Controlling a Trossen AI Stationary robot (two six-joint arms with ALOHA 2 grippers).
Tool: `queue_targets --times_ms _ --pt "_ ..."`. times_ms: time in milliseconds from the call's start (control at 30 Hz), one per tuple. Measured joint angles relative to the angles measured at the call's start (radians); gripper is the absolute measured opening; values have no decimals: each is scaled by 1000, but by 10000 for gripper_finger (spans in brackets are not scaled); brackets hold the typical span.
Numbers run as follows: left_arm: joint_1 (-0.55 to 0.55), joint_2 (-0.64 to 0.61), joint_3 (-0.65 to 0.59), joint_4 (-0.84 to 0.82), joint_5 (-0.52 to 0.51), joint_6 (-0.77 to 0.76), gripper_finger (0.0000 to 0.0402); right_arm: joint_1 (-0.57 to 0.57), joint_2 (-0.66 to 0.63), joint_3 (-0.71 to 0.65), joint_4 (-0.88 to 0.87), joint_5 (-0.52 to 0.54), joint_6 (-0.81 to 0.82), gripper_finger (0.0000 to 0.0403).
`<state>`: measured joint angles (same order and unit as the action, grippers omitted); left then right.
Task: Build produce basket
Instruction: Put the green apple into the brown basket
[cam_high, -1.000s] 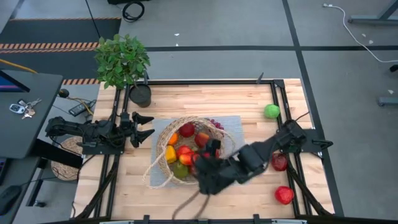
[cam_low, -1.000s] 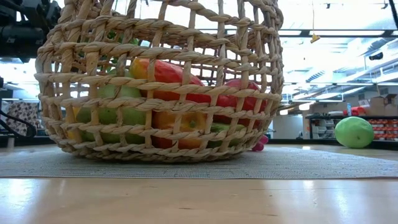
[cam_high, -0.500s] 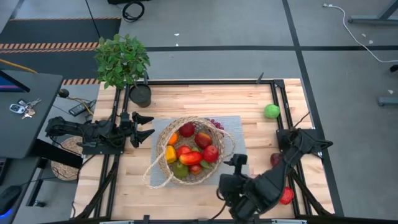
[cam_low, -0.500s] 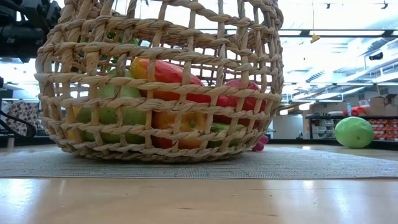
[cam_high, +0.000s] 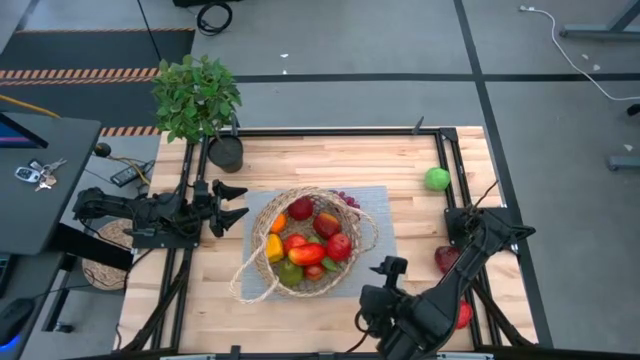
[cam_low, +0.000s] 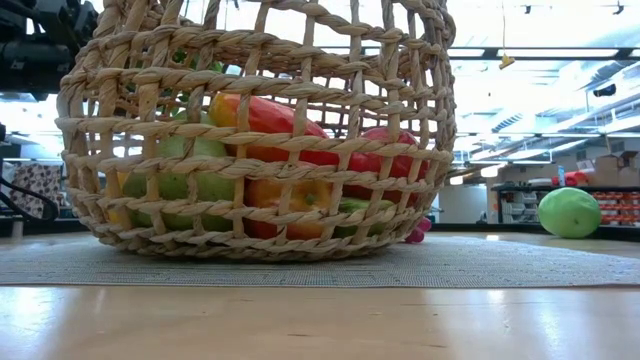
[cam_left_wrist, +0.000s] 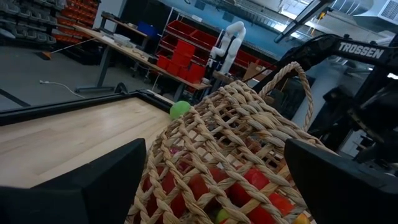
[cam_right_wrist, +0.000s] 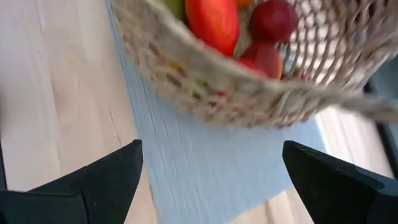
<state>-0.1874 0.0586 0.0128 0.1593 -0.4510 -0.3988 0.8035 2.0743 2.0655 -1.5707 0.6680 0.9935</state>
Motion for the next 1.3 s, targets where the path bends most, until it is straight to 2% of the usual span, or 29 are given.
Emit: queue_targets --times_ms 200,367,467,667,867,1067,1300 --pt "0 0 0 0 0 0 389 0 -44 -141 3 -139 69 390" --pt "0 0 0 0 0 0 389 0 -234 -364 6 -224 224 390" --pt "0 0 0 0 0 0 389 1 -381 -498 84 -237 294 390" --pt "0 0 0 0 0 0 389 -6 -676 -773 354 -217 290 390" --pt "0 0 0 0 0 0 389 -48 -896 -1023 369 -165 292 390" --pt "0 0 0 0 0 0 389 -110 -1040 -1209 354 -115 242 390" --pt "0 0 0 0 0 0 389 -178 -1102 -1318 373 8 108 390"
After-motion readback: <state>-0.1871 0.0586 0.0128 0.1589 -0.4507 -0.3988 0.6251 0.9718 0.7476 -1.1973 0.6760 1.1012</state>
